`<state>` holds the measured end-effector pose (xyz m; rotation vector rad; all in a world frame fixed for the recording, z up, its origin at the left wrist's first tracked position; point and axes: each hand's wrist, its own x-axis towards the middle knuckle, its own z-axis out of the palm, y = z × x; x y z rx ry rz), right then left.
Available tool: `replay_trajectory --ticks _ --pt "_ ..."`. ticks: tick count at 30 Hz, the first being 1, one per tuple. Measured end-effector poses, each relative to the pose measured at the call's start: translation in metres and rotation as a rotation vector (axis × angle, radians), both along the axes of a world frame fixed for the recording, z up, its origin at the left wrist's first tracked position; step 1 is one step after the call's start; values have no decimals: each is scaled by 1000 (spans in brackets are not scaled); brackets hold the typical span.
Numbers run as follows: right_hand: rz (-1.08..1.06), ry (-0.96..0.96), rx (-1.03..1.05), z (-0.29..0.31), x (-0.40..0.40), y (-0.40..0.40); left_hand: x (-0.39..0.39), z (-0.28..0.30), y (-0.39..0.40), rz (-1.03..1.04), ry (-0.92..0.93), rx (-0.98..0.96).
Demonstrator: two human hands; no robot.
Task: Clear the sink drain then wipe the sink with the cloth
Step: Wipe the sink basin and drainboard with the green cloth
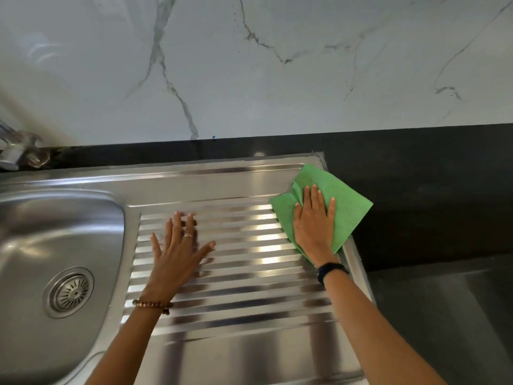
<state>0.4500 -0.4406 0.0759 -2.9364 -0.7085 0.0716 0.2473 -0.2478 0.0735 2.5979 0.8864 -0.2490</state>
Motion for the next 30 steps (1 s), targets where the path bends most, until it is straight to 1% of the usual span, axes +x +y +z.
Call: replay_trajectory --ticks 3,5,8,12,15,18,21,24,27,30 --pt "-29 9 17 -1 -8 6 -27 1 -1 60 -6 43" --pt "-20 22 34 -1 -20 18 -39 4 -4 72 -33 21" --pt "51 41 56 -4 -51 53 -51 7 -6 64 -62 -24" --pt "105 55 64 -5 -90 101 -70 10 -3 111 -29 29" --pt "174 51 62 -6 -116 133 -85 8 6 110 -23 14" --pt "256 57 63 -7 -140 168 -94 1 16 88 -49 1" --pt "320 47 57 -9 -156 194 -97 -5 17 77 -90 32" --pt "368 50 48 -10 -166 212 -104 -7 16 109 -113 41" --pt "488 63 38 -7 -179 233 -118 -8 19 133 -117 15" --pt "693 35 -49 -8 -194 249 -132 -8 20 145 -117 -40"
